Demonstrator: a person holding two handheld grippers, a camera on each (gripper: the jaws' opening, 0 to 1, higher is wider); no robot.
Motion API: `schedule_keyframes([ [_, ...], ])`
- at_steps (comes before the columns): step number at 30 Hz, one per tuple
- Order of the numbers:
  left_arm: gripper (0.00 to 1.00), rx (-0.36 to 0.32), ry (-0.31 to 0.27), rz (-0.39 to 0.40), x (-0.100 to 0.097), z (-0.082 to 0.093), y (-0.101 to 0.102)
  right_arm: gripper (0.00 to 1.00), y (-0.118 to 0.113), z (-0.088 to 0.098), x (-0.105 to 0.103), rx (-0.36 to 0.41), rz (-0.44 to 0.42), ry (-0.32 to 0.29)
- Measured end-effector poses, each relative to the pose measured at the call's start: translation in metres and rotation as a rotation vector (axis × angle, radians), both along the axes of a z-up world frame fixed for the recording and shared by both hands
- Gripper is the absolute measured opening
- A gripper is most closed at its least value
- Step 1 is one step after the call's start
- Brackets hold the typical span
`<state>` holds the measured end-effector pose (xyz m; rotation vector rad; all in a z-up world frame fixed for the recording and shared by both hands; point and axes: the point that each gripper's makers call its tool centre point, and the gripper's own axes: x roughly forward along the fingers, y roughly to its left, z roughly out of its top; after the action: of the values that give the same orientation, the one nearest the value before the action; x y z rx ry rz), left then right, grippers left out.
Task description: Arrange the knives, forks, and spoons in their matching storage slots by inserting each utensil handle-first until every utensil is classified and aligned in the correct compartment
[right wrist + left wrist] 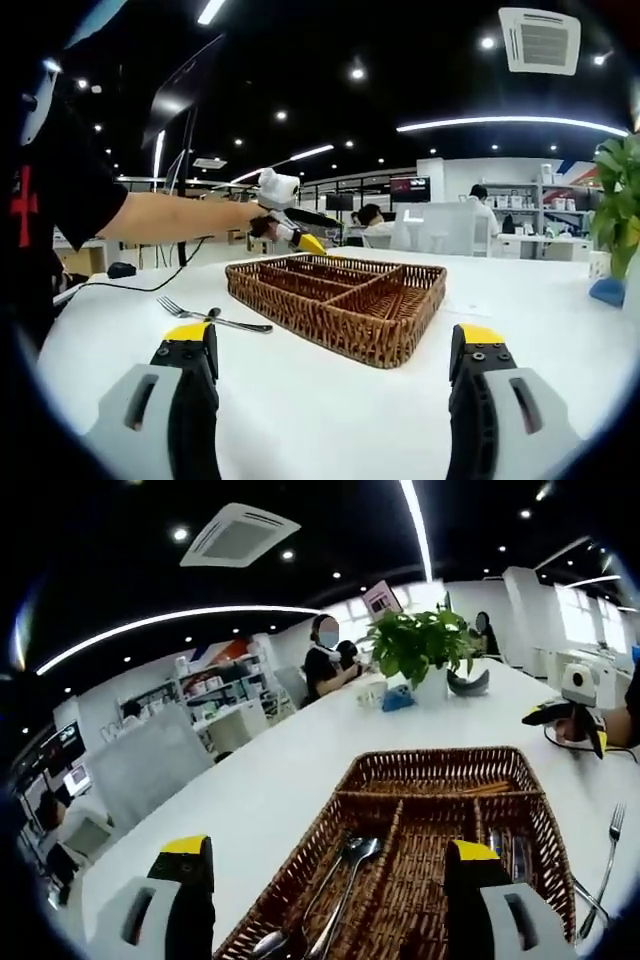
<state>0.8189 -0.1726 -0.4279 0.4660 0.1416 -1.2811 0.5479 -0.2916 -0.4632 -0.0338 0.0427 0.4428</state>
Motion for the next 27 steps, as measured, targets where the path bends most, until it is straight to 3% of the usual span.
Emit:
schedule_keyframes([
  [7, 1.00, -0.075, 0.025, 0.069, -0.042, 0.002, 0.027, 0.99, 0.004, 0.002, -0.001, -0.003, 0.002, -0.003],
  [10, 1.00, -0.082, 0.008, 0.089, -0.061, -0.002, 0.034, 0.99, 0.006, 0.003, -0.001, -0.007, 0.000, -0.010],
  [14, 1.00, -0.171, 0.043, 0.117, -0.089, -0.001, 0.044, 0.99, 0.008, 0.003, -0.002, -0.020, 0.003, -0.012],
  [27, 1.00, -0.170, 0.046, 0.153, -0.159, -0.025, 0.077, 0.99, 0.008, 0.005, -0.002, -0.021, 0.000, -0.020],
])
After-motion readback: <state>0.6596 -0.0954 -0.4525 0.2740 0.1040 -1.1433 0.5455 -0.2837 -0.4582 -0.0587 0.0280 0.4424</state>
